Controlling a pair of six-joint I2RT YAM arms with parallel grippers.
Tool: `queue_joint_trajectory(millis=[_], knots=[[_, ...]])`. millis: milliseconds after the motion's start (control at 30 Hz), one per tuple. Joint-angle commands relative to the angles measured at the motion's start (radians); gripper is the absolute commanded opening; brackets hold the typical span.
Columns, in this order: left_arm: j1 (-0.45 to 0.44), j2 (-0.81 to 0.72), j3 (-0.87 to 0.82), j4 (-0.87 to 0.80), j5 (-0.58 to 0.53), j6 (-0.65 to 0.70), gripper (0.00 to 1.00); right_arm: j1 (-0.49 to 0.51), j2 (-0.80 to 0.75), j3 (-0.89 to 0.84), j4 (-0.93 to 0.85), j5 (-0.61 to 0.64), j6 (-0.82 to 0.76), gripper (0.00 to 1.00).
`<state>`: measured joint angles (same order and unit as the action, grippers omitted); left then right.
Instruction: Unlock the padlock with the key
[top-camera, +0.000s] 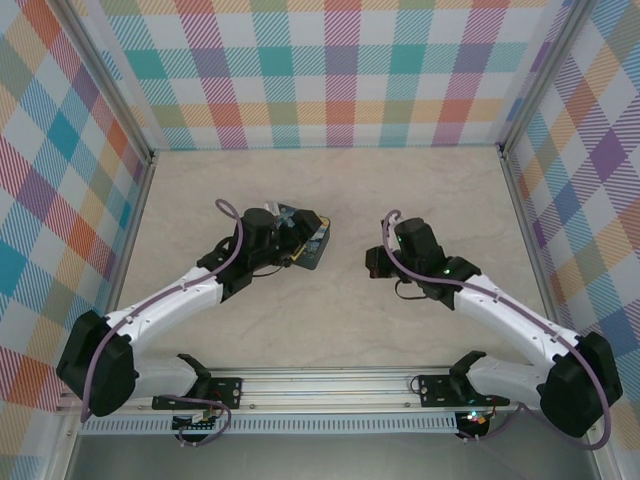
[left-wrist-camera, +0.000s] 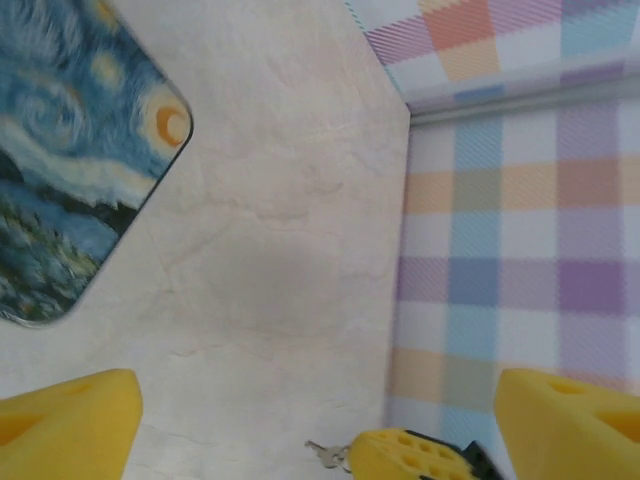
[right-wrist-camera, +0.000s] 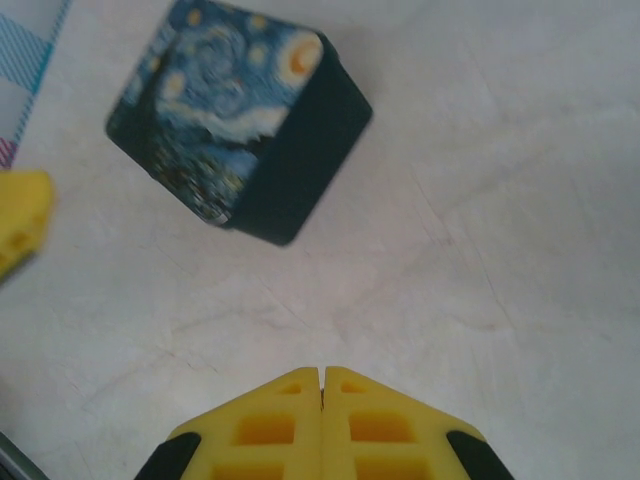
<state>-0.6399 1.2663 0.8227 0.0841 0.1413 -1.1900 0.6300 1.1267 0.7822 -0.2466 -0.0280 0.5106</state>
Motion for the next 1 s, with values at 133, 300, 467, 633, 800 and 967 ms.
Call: queue_joint_trajectory(millis=[133, 300, 467, 633, 800, 967], knots=[[0.002, 0.034, -0.086, 0.255, 0.038, -0.546, 0.82, 0.008, 0.100, 0.124, 0.222, -0.039, -0.089, 0.00], [-0.001, 0.040, -0.089, 0.262, 0.053, -0.711, 0.74, 0.016, 0.190, 0.195, 0.295, -0.094, -0.080, 0.00], [-0.001, 0.052, -0.119, 0.320, 0.054, -0.820, 0.70, 0.056, 0.259, 0.249, 0.311, -0.110, -0.081, 0.00], [-0.002, 0.055, -0.129, 0.348, 0.048, -0.863, 0.66, 0.089, 0.292, 0.255, 0.336, -0.119, -0.064, 0.00], [-0.003, 0.059, -0.138, 0.371, 0.042, -0.875, 0.57, 0.107, 0.297, 0.252, 0.341, -0.128, -0.054, 0.00], [-0.003, 0.074, -0.147, 0.400, 0.041, -0.886, 0.45, 0.113, 0.284, 0.237, 0.341, -0.132, -0.043, 0.00]])
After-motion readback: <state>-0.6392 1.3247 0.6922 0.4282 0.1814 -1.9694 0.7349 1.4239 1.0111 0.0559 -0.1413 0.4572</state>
